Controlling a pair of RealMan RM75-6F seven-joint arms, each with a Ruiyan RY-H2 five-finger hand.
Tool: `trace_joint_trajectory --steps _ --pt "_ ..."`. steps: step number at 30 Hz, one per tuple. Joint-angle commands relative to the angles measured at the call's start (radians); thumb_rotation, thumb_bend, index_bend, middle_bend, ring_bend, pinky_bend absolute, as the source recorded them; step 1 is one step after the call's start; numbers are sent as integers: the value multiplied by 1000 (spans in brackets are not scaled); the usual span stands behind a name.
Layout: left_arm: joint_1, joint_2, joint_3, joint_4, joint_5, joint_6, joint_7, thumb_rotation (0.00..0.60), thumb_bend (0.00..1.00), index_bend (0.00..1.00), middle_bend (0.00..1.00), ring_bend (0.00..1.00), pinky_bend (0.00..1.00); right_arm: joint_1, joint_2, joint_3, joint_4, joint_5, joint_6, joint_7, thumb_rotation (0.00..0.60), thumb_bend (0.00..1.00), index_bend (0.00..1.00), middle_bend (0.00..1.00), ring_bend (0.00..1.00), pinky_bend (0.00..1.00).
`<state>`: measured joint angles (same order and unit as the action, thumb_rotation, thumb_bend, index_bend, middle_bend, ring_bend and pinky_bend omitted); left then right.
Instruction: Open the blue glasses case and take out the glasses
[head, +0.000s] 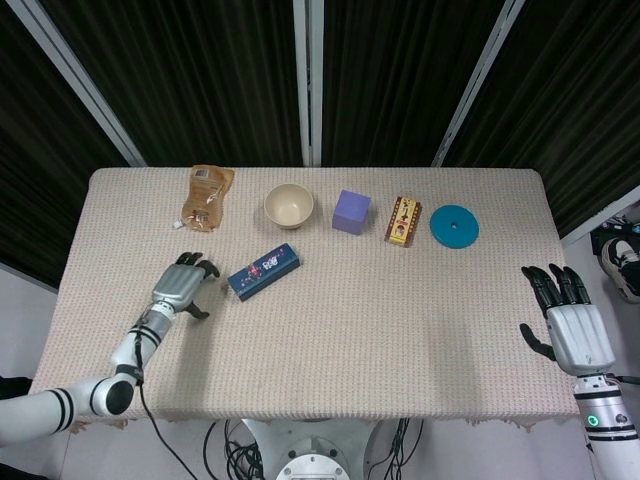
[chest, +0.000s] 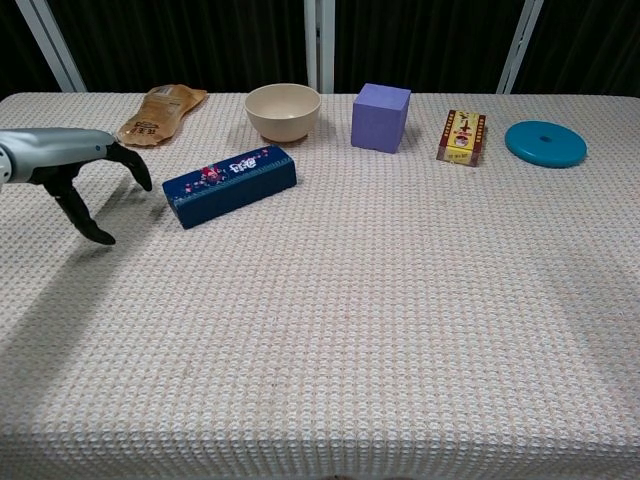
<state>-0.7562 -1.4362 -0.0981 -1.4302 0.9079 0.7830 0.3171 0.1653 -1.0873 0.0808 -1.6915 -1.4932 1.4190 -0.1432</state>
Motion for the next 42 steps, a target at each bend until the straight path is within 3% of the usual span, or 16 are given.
trace_joint_trajectory --steps 1,13,20,24,27,34,42 --pt "-7 8 5 -36 24 -7 -1 600 79 288 200 40 4 -1 -1 -1 1 0 0 1 600 238 45 114 0 8" --pt "-82 -30 -22 -104 114 -90 -62 600 69 276 202 40 5 -12 3 -3 0 10 8 -3 600 238 44 114 0 8" --pt "-142 -49 -69 -136 153 -154 -133 600 69 251 195 40 7 -15 2 -2 3 12 11 3 600 238 45 114 0 8" --pt "-139 -44 -127 -153 240 -76 -192 600 64 256 195 40 15 -16 3 0 6 14 12 8 600 238 45 114 0 8" --pt "-166 -78 -148 -75 290 -34 -176 600 60 265 196 40 20 -15 2 0 10 16 8 14 600 237 44 114 0 8" --pt "-267 -179 -157 145 174 -130 -95 600 33 275 204 40 15 -20 2 -1 17 16 12 26 600 238 45 114 0 8" --pt "-322 -204 -148 237 25 -210 -63 600 12 289 232 40 8 -32 4 -3 26 23 23 42 600 237 44 114 0 8"
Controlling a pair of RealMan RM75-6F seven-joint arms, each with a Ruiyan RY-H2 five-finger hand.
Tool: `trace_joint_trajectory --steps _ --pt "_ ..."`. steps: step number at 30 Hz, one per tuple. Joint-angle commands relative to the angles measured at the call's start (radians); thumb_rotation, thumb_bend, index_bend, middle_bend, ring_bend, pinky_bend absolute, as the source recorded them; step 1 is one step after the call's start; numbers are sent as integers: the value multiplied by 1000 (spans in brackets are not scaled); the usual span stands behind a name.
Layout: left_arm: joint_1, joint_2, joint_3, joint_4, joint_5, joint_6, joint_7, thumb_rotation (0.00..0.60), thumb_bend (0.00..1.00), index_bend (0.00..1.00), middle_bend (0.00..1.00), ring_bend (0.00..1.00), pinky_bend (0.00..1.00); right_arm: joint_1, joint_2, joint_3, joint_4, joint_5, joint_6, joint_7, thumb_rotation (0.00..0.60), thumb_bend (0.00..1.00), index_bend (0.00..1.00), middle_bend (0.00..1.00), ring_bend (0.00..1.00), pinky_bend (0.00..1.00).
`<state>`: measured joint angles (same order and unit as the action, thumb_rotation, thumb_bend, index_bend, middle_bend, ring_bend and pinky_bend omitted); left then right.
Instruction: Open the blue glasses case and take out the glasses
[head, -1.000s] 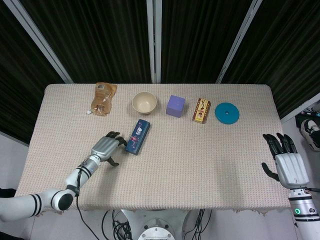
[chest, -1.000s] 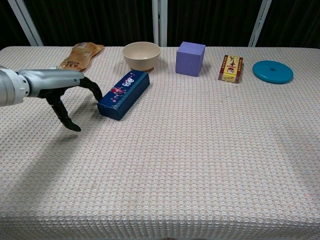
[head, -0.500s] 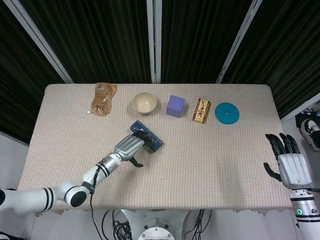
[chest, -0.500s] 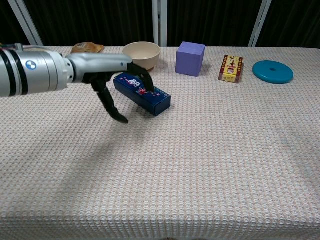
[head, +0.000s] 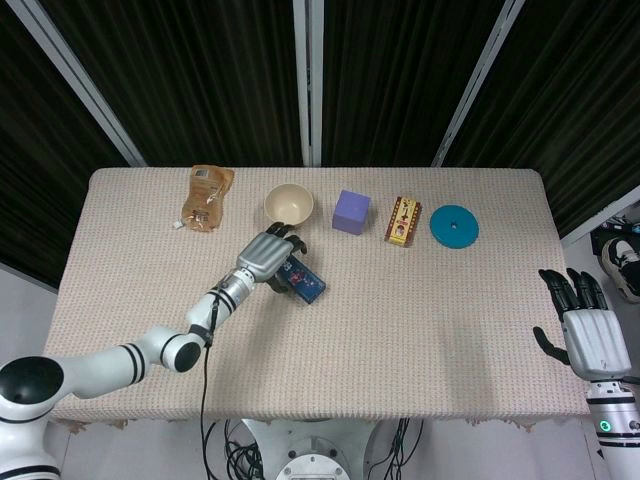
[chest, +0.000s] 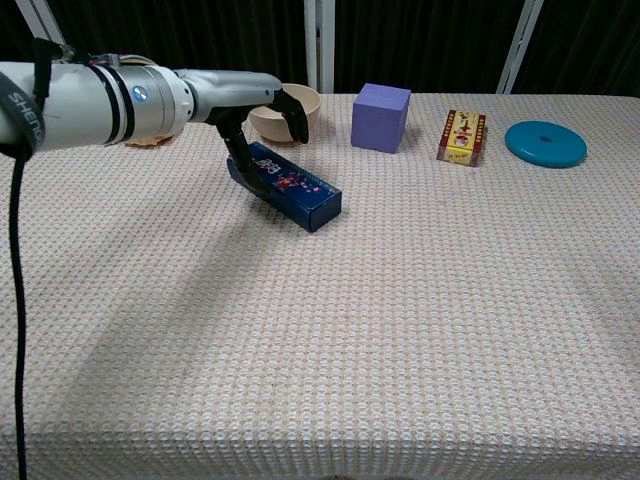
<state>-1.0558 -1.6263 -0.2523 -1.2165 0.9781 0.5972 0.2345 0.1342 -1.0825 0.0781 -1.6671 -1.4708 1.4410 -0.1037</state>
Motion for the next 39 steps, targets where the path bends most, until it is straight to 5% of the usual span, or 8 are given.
trace_joint_trajectory --steps 1,10,18,24,39 --pt "-24 -14 11 25 -56 -25 23 600 11 292 241 40 8 -2 -2 0 3 0 2 4 600 237 44 114 0 8" --pt "-25 16 69 -8 -141 5 90 600 2 330 303 56 10 4 -6 1 5 -5 -5 3 600 238 44 114 0 8" --pt "31 120 122 -169 -193 75 108 600 2 332 306 60 14 11 -7 2 -7 -14 -12 -14 600 238 45 114 0 8" --pt "58 125 117 -229 -152 143 83 600 4 332 296 76 15 20 -10 3 -16 -20 -20 -25 600 238 44 114 0 8" --pt "42 71 119 -149 -135 136 97 600 262 348 319 105 18 11 -8 -1 -6 -10 -16 -8 600 238 44 114 0 8"
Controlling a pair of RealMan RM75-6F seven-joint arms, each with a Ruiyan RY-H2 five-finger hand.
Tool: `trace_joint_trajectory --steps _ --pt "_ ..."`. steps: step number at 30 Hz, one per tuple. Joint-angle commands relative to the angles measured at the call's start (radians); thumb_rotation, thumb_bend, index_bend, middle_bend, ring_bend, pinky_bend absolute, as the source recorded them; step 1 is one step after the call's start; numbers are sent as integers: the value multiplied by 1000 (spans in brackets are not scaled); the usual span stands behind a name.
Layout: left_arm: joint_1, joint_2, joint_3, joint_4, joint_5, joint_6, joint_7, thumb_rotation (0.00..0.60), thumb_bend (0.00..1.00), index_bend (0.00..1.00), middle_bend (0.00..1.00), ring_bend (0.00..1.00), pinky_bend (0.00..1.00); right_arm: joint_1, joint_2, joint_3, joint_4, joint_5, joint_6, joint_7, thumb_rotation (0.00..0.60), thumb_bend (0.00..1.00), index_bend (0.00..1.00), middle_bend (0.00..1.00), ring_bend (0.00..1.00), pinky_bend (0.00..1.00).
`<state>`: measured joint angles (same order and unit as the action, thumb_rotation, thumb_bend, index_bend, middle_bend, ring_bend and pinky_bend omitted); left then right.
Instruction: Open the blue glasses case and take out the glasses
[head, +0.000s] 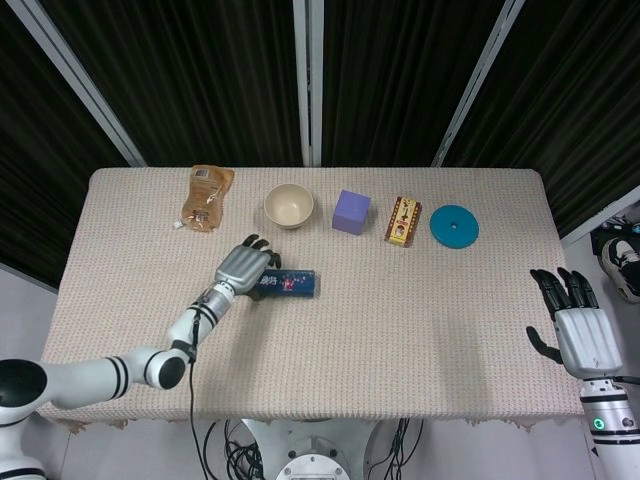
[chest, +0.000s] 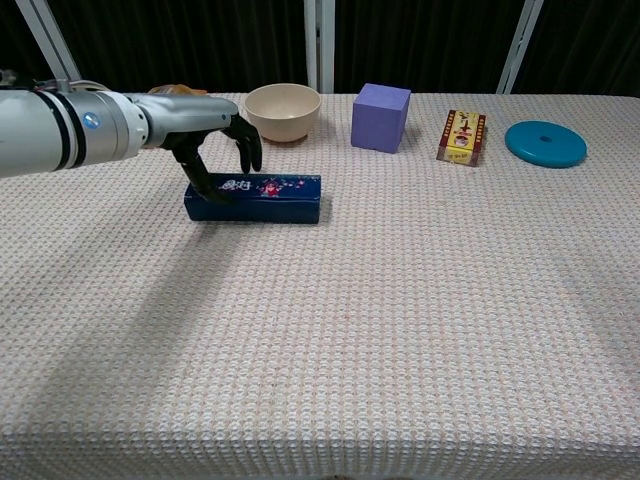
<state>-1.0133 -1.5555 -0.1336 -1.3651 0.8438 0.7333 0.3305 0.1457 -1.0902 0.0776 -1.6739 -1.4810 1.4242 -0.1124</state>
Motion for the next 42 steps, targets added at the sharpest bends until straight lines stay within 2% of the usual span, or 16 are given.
trace_joint_trajectory --steps 1,11,19,22,29,35,42 --pt "-1 0 0 -1 -2 -1 3 600 262 348 319 105 18 0 -1 0 1 0 0 1 600 238 44 114 0 8" --pt "-13 1 -1 -3 -21 -12 18 600 283 352 320 105 20 0 -2 0 6 6 -6 4 600 238 45 114 0 8" --pt "-15 4 7 0 -19 -12 27 600 483 401 366 146 44 0 0 0 8 11 -9 9 600 238 44 114 0 8" --pt "-8 13 11 -11 -11 -10 21 600 521 415 380 159 45 0 0 0 8 10 -10 11 600 237 45 114 0 8" --pt "26 35 24 -43 52 19 -13 600 533 446 411 187 44 1 0 -2 8 8 -12 14 600 237 44 115 0 8" --pt "33 24 4 -5 35 14 -43 600 535 450 418 196 51 1 4 -3 2 3 -11 13 600 237 44 115 0 8" --pt "35 8 -17 51 1 5 -58 600 535 331 325 160 86 -3 11 -4 -4 6 -8 16 600 237 45 115 0 8"
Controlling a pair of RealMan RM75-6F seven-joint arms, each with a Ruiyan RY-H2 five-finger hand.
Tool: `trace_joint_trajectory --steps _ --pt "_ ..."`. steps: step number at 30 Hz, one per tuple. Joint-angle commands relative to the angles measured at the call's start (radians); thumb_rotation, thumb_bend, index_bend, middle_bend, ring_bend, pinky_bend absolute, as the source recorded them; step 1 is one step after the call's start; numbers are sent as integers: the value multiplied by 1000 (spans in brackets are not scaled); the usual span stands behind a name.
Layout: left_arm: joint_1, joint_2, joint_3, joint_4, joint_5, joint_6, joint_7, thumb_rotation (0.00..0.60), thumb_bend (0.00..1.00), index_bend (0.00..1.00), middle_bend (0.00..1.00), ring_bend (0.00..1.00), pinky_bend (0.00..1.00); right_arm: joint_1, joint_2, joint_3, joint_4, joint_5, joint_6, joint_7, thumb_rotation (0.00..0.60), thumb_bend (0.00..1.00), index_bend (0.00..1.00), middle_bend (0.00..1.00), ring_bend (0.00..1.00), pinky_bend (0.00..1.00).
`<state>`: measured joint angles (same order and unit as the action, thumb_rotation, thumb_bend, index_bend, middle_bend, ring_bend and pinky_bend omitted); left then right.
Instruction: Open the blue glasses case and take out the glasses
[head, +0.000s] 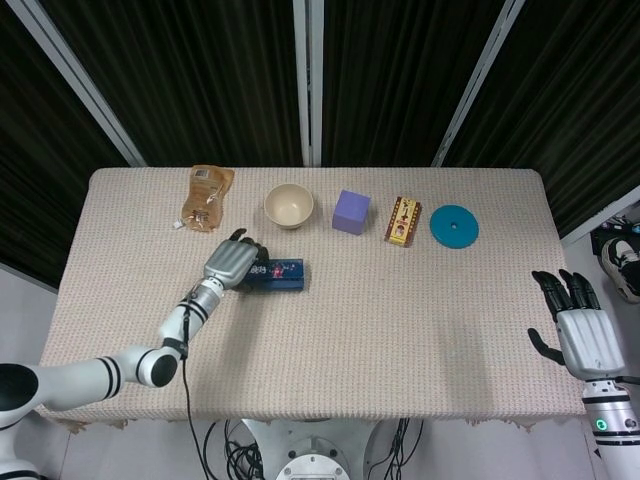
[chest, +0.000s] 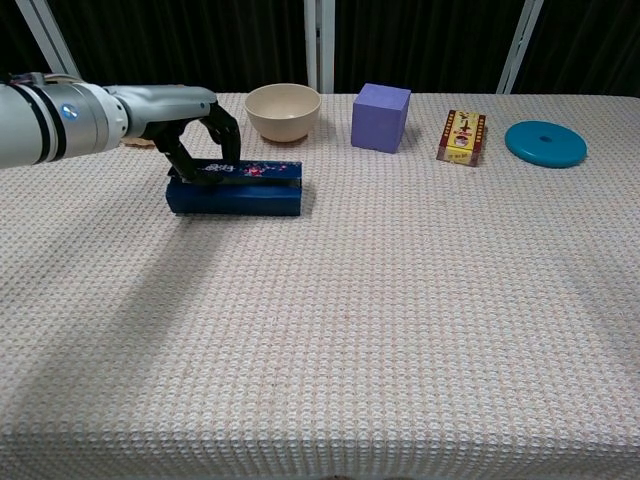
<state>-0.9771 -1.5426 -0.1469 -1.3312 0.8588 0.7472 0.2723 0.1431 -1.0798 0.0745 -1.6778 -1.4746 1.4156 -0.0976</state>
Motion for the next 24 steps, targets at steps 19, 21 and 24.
trace_joint_trajectory --steps 19,21,24 --pt "4 -27 -21 144 -116 -21 36 600 523 273 192 3 63 -6 8 -4 -6 -8 7 10 600 237 45 125 0 8" --pt "16 -13 -28 123 -99 4 24 600 522 272 191 2 62 -8 9 -3 -5 -9 12 11 600 237 45 125 0 8" --pt "51 26 -33 41 -32 68 -9 600 522 289 202 15 61 -8 8 -2 -3 -11 14 11 600 238 44 125 0 8"
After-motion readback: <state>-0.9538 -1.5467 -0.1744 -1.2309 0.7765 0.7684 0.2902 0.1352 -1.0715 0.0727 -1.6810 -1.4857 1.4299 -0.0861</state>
